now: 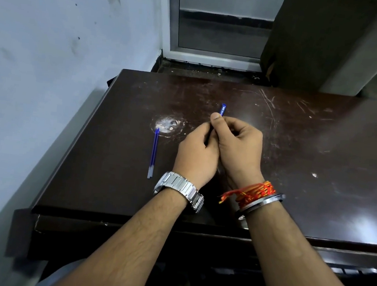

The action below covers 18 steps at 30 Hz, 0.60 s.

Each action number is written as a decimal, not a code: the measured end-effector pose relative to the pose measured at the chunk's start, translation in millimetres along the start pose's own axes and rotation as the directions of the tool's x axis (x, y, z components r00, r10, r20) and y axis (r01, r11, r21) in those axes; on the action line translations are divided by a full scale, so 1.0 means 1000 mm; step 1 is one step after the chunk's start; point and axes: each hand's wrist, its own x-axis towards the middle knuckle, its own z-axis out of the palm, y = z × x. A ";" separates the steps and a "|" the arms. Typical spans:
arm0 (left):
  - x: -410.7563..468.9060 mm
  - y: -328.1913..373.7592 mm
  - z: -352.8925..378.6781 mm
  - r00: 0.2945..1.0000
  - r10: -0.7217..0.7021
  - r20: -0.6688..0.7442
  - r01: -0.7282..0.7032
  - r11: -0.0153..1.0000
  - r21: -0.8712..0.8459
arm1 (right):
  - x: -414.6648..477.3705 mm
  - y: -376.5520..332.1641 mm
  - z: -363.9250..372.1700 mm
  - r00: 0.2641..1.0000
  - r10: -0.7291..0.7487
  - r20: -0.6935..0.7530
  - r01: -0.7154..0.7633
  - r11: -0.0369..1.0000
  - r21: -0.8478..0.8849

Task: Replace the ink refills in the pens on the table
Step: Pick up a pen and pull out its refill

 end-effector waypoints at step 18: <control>0.004 -0.017 -0.006 0.982 -0.130 -0.135 0.117 0.989 -0.095 | 0.021 0.001 -0.051 0.982 0.188 0.036 -0.119 0.748 -0.653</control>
